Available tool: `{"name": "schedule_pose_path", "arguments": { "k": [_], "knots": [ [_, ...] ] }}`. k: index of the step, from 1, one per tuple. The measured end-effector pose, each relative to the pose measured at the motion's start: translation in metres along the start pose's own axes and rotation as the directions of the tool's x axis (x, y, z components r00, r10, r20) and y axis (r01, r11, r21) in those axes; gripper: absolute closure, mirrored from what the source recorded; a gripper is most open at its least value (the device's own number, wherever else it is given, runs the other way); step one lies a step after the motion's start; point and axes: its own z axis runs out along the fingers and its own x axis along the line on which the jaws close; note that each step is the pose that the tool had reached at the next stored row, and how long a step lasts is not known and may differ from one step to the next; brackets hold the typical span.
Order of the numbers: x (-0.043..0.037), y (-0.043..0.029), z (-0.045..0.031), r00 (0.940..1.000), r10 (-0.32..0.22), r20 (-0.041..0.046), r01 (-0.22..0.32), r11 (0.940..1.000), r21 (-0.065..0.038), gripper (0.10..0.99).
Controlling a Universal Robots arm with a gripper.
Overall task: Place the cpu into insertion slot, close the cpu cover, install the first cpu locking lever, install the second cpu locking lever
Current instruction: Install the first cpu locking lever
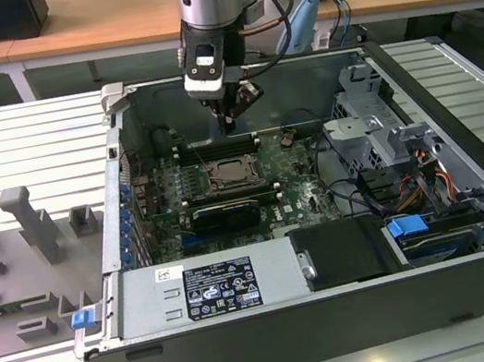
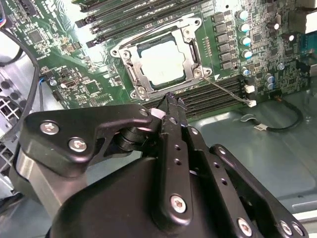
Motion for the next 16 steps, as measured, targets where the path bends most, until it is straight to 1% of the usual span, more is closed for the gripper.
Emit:
{"name": "schedule_pose_path", "arguments": {
  "k": [3, 5, 7, 9, 11, 13, 16],
  "knots": [
    [0.0000, 0.0000, 0.0000, 0.9990, -0.045, -0.0021, 0.045, 0.9990, 0.000, 0.980],
    [0.0000, 0.0000, 0.0000, 0.9963, -0.085, -0.0040, 0.085, 0.9963, 0.000, 0.980],
    [0.0000, 0.0000, 0.0000, 0.9941, -0.109, -0.0051, 0.109, 0.9941, 0.000, 0.980],
    [0.0000, 0.0000, 0.0000, 0.9896, -0.144, -0.0067, 0.144, 0.9896, 0.000, 0.980],
    [0.0000, 0.0000, 0.0000, 0.9834, -0.181, -0.0085, 0.181, 0.9835, 0.000, 0.980],
    [0.0000, 0.0000, 0.0000, 0.9801, -0.198, -0.0093, 0.198, 0.9802, 0.000, 0.980],
    [0.0000, 0.0000, 0.0000, 0.9711, -0.239, -0.0112, 0.239, 0.9711, 0.000, 0.980]
  ]
}}
